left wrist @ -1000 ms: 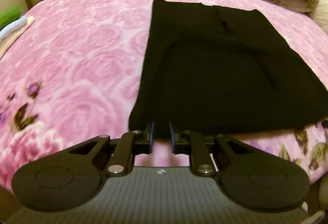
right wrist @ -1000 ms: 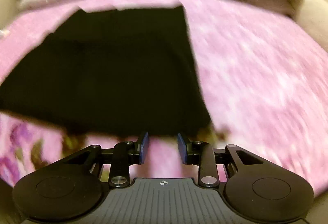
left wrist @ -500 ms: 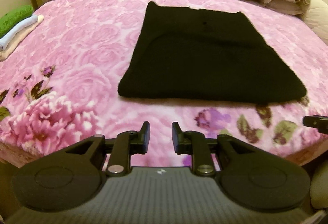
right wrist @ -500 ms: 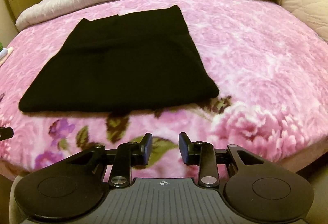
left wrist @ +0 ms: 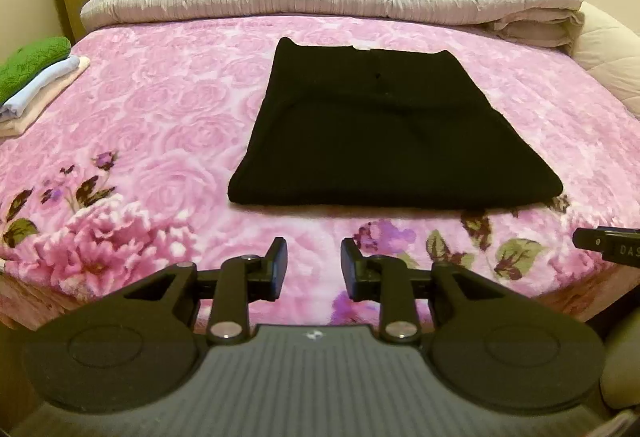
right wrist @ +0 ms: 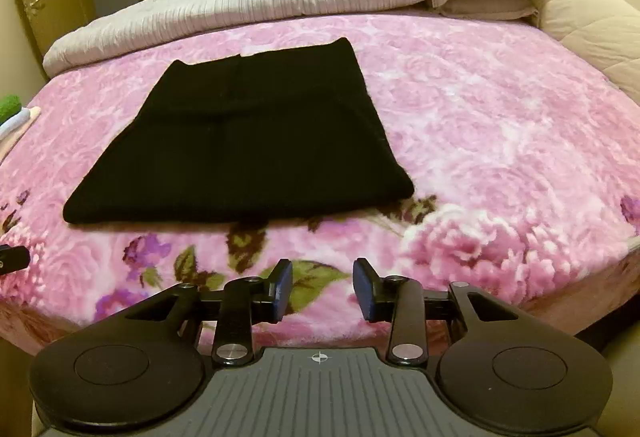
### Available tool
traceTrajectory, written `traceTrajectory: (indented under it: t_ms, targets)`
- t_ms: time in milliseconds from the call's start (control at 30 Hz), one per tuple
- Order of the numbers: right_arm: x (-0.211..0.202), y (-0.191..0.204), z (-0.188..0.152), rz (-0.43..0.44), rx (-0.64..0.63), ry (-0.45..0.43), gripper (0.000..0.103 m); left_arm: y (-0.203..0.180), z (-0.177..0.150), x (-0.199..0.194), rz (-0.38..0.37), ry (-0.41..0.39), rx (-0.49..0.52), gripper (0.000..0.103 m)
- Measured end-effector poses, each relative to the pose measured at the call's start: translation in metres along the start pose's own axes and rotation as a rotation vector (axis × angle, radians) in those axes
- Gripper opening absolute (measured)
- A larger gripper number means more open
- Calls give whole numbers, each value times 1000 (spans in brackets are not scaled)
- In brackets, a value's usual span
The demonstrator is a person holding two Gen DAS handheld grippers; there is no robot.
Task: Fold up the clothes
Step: 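Grasp the edge of the folded black garment with both grippers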
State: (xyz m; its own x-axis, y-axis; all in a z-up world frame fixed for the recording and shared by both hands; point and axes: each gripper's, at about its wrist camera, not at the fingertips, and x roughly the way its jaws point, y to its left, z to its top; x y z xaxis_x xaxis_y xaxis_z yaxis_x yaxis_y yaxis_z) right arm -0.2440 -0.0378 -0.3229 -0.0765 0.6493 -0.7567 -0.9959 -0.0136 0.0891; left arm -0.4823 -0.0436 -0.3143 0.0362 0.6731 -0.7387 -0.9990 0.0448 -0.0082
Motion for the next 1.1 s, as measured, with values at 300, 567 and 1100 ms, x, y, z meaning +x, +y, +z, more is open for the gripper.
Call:
traceTrajectory:
  t_ms: [300, 567, 1100]
  targets:
    - [2, 1, 0, 4, -7, 3, 39, 1, -3, 3, -10, 7, 0, 27]
    - [14, -3, -2, 15, -32, -7, 40, 14, -13, 25, -35, 4, 25, 32]
    - [94, -115, -10, 323, 675, 77, 54, 103, -2, 115, -280, 83, -592, 45]
